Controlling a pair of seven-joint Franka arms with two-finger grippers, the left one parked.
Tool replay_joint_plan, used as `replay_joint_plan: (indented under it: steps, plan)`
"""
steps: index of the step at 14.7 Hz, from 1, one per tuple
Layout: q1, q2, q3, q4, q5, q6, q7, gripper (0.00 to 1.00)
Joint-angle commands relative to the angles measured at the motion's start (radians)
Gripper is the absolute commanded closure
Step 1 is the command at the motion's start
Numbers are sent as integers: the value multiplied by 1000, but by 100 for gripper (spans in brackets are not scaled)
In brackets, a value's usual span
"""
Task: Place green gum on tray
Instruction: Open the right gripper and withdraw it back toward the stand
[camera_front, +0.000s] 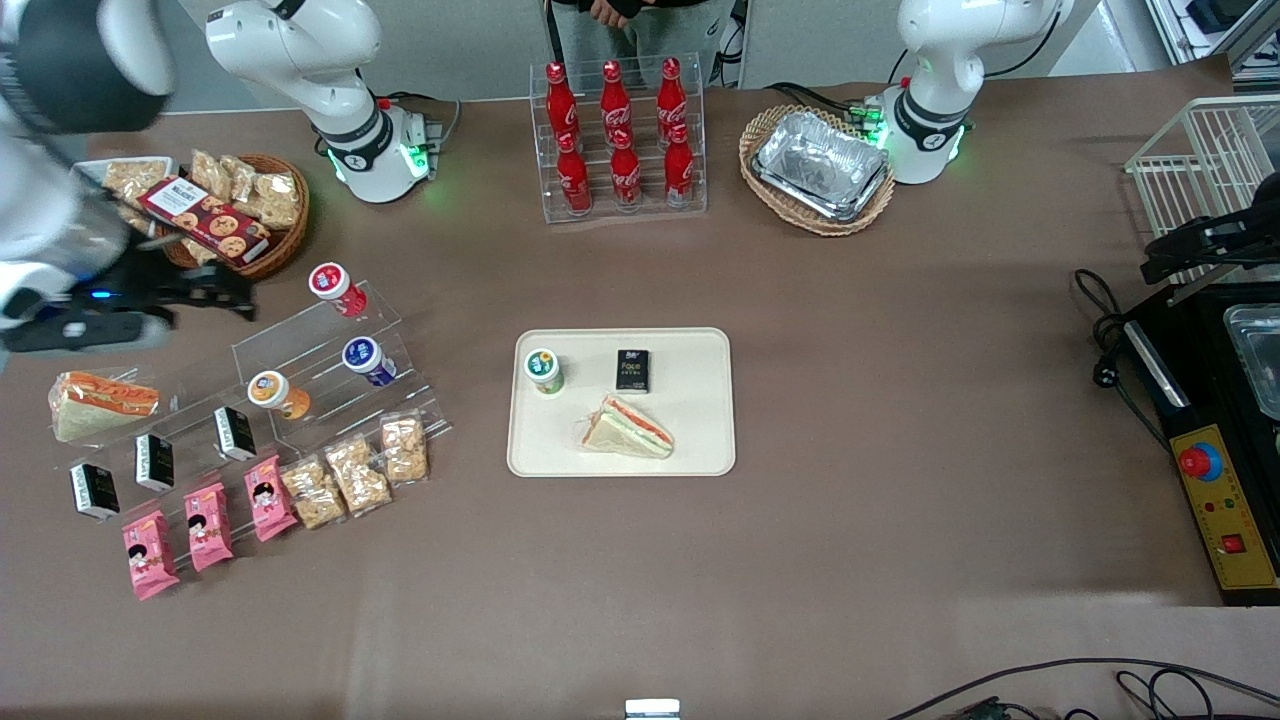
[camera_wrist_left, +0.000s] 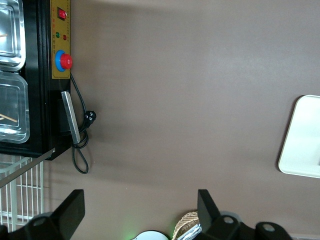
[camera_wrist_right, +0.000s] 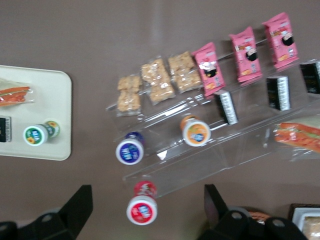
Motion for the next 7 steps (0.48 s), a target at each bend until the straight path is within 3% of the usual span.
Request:
replay_joint_plan:
  steps: [1, 7]
  plan:
    - [7, 7, -117, 39, 22, -28, -98, 0]
    - [2, 27, -131, 39, 12, -11, -98, 0]
